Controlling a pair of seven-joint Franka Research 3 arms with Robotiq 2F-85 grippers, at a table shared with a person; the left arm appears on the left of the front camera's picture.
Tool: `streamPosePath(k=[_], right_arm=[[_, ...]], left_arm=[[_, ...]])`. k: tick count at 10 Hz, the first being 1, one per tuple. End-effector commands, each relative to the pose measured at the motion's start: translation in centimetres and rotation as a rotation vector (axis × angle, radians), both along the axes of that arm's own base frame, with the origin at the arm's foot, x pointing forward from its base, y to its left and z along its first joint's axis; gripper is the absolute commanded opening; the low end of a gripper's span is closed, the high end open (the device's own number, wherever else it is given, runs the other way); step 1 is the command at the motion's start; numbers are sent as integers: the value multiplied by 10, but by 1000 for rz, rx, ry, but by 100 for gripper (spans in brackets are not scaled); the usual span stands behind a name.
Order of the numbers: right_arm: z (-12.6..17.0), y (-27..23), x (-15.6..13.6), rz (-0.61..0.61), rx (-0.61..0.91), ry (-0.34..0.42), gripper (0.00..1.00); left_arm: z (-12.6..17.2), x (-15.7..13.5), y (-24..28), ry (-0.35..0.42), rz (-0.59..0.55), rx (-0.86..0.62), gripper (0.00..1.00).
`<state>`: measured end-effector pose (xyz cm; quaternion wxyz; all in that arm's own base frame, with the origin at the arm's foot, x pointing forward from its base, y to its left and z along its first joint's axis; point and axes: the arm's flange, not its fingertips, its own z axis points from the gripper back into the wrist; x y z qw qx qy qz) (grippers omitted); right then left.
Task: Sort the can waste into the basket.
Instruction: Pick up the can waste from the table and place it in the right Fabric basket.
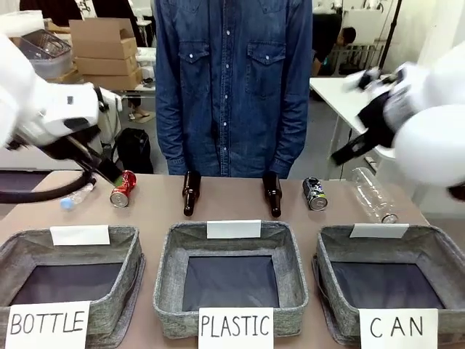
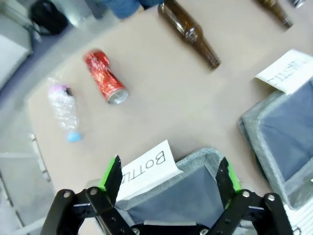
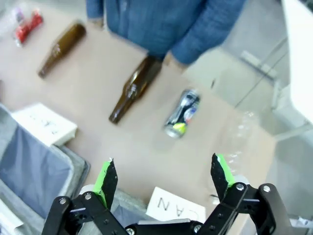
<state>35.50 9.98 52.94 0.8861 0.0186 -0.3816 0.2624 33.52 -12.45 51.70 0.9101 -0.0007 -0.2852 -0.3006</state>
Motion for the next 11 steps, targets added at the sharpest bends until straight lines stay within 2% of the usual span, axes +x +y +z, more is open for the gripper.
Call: streamPosePath(k=[1, 2, 3, 4, 5, 6, 7, 8, 9, 10, 11], right_arm=[[-46, 16, 20, 7, -36, 92, 100], [0, 0, 0, 0, 0, 0, 100], [-8, 0, -2, 9, 46, 56, 100], [-12, -6, -5, 31, 187, 143, 100], [-7, -15, -9, 52, 431, 392, 100], [-8, -27, -12, 133, 619, 599, 100], [-14, -45, -11, 201, 807, 737, 100], [-20, -68, -9, 240, 1045, 733, 100], [-28, -88, -8, 229, 1214, 665, 100], [-31, -88, -11, 282, 1246, 627, 100], [-38, -78, -10, 298, 1214, 576, 100]], left_arm=[[-42, 25, -4, 72, 23, -4, 100], [-42, 25, -4, 72, 23, -4, 100], [9, -9, 2, -7, 0, 0, 100], [12, -6, 14, 108, -76, -141, 100], [15, 0, 36, 271, -59, -365, 100], [15, 5, 64, 379, -61, -644, 100], [9, 10, 91, 499, -33, -878, 100], [-5, 15, 112, 524, -20, -1015, 100], [-22, 17, 131, 550, 4, -1128, 100], [-40, 18, 148, 564, 15, -1200, 100], [-62, 19, 164, 577, 28, -1288, 100]])
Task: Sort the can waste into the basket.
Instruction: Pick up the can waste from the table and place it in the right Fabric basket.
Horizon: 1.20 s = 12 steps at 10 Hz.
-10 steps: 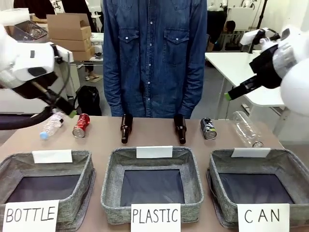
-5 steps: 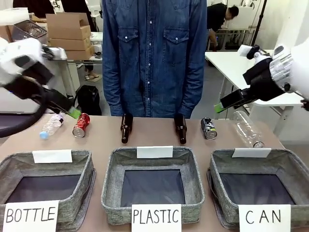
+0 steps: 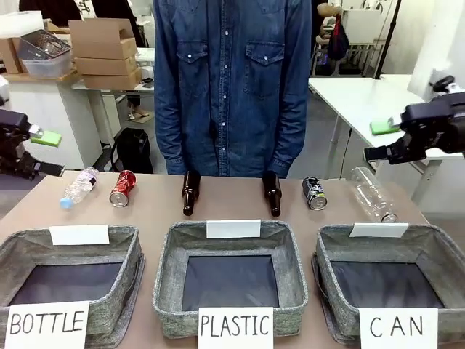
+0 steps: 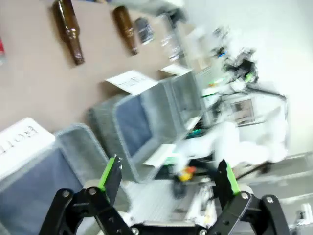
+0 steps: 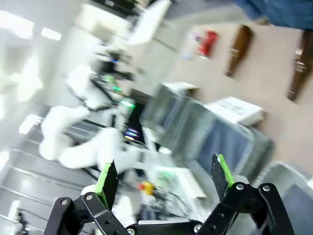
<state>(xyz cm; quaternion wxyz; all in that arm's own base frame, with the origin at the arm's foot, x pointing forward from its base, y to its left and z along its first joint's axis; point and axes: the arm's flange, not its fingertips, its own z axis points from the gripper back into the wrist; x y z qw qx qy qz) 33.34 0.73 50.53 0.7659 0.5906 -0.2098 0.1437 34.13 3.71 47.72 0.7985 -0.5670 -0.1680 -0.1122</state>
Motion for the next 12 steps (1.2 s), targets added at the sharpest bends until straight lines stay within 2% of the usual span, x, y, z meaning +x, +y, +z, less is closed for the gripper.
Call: streamPosePath(k=[1, 2, 3, 8, 9, 11, 12], right_arm=[[-23, 26, 17, -20, 70, 51, 100], [0, 0, 0, 0, 0, 0, 100], [0, 0, 0, 0, 0, 0, 100], [0, 0, 0, 0, 0, 0, 100], [0, 0, 0, 0, 0, 0, 100], [0, 0, 0, 0, 0, 0, 100], [0, 0, 0, 0, 0, 0, 100]], left_arm=[[-35, 9, -6, 99, 76, -157, 100], [-38, 11, -13, 183, 164, 53, 100], [-17, 5, 13, 67, 43, -113, 100], [-17, 5, 13, 67, 43, -113, 100], [-16, 3, 13, 97, 43, -89, 100], [14, 56, 8, 176, 100, 136, 100], [17, 84, -2, 227, 128, 293, 100]])
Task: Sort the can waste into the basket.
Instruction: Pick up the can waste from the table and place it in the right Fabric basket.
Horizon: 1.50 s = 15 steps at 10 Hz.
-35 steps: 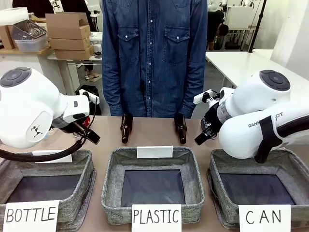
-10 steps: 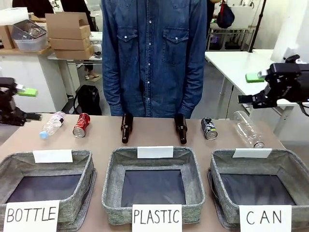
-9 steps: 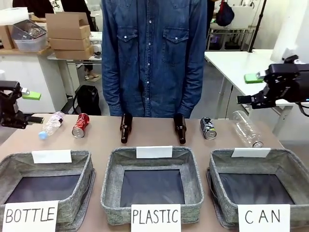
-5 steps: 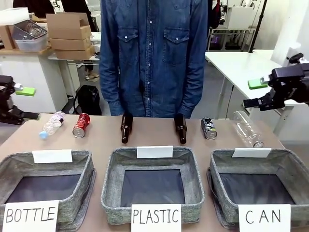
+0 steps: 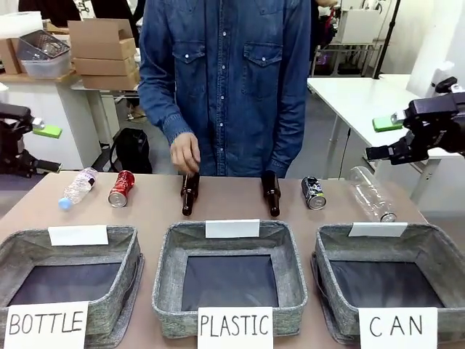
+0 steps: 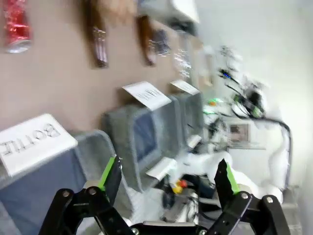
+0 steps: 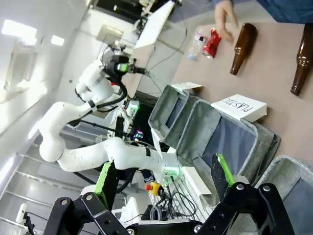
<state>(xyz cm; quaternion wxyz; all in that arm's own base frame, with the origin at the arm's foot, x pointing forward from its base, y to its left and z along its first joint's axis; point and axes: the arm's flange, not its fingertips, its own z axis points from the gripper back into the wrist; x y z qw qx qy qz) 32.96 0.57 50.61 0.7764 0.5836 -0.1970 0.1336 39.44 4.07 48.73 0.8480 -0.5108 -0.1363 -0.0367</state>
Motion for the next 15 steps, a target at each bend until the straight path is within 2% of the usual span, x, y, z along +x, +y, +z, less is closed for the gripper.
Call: streamPosePath(k=[1, 3, 4, 5, 7, 8, 9, 10, 12, 14, 15], right_arm=[[-1, 2, 4, 6, 23, -34, 100], [-1, 2, 4, 6, 23, -34, 100], [-1, 2, 4, 6, 23, -34, 100], [-1, 2, 4, 6, 23, -34, 100], [-1, 2, 4, 6, 23, -34, 100], [-1, 2, 4, 6, 23, -34, 100], [-1, 2, 4, 6, 23, -34, 100], [-1, 2, 4, 6, 23, -34, 100], [-1, 2, 4, 6, 23, -34, 100], [-1, 2, 4, 6, 23, -34, 100], [-1, 2, 4, 6, 23, -34, 100]], left_arm=[[4, 60, -22, 147, -23, 249, 100], [-7, 98, -44, 215, -96, 274, 100], [-3, 97, -34, 211, -123, 231, 100], [9, 79, -7, 176, -153, 146, 100], [26, 13, 50, 72, -15, 65, 100], [24, -12, 65, 45, 18, 21, 100], [19, -25, 70, 23, 17, -15, 100], [11, -21, 66, 44, 21, -21, 100], [7, 9, 48, 87, -15, -6, 100], [10, 44, 24, 145, -111, 42, 100], [13, 49, 28, 158, -96, 38, 100]])
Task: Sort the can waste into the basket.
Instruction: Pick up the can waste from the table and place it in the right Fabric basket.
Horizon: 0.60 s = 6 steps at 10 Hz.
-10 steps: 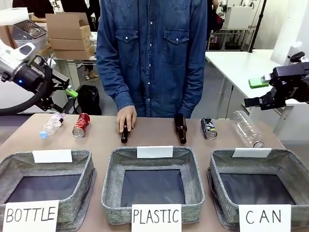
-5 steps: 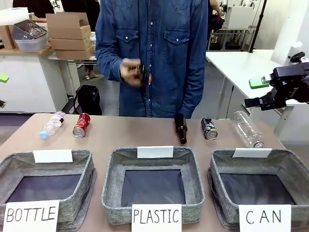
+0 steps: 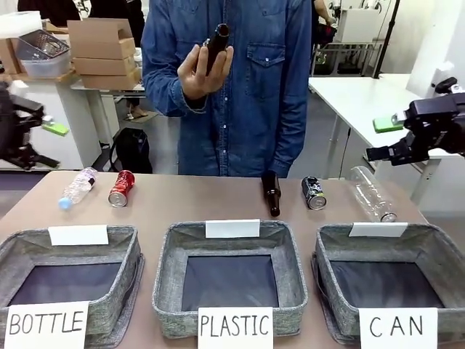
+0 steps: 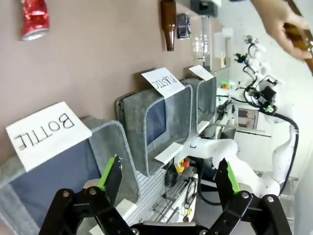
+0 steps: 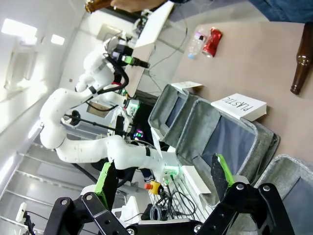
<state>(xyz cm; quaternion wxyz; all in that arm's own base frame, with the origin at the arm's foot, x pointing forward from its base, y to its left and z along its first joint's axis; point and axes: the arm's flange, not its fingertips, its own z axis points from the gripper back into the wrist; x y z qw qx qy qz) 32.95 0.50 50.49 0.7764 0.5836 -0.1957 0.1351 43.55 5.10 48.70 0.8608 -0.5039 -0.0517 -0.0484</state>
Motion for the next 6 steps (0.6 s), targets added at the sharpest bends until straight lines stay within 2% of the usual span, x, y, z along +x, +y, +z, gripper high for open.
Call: streamPosePath(k=[1, 3, 4, 6], right_arm=[[0, 2, 4, 2, 24, -34, 100], [0, 2, 4, 2, 24, -34, 100], [0, 2, 4, 2, 24, -34, 100], [0, 2, 4, 2, 24, -34, 100]], left_arm=[[13, 1, 28, 30, 58, 15, 100], [6, -36, 75, 26, 160, -74, 100], [4, -68, 110, 24, 238, -109, 100], [4, -132, 177, 78, 403, -50, 100]])
